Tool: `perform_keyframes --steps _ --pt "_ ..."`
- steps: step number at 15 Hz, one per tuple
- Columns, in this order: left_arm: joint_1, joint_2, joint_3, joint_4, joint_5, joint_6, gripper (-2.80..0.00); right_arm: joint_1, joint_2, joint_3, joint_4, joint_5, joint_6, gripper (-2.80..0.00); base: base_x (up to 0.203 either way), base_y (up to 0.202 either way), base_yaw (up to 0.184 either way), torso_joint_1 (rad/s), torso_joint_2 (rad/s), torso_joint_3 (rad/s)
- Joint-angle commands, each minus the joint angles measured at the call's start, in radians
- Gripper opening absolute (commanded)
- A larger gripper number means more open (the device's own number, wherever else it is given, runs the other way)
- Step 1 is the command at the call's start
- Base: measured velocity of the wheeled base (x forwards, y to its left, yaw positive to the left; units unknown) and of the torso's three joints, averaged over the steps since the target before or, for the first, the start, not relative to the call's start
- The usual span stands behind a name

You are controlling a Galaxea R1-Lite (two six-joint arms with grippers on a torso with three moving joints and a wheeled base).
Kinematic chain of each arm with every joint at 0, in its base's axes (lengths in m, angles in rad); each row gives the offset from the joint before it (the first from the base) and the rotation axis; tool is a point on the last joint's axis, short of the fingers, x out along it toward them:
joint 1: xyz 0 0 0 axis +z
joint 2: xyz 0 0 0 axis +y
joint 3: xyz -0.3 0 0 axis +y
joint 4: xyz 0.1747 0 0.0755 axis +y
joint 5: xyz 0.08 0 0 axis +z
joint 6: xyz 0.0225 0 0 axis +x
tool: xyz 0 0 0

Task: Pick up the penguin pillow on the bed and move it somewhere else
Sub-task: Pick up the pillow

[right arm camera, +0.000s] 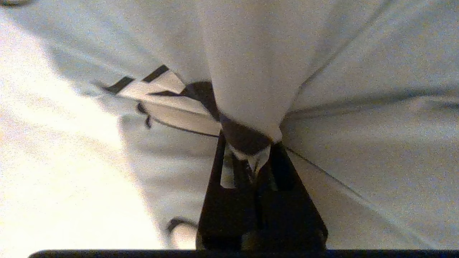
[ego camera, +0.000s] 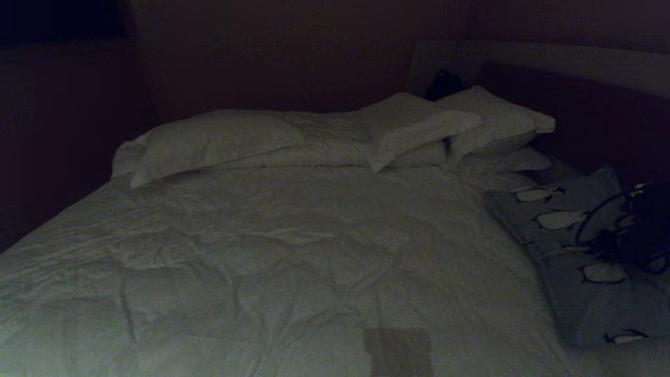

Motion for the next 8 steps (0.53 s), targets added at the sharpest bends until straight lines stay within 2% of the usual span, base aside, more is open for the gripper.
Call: perform_keyframes --steps 1,8 --pt "0.001 0.0 0.0 0.0 0.001 0.0 -2.8 0.001 -0.089 -0.002 0.058 0.184 0.035 -2.8 0.0 0.0 0.0 0.0 0.0 0.0" --pt "0.001 0.0 0.0 0.0 0.001 0.0 -2.8 0.042 -0.251 0.0 0.168 0.301 0.109 -2.8 0.0 0.0 0.0 0.0 0.0 0.0"
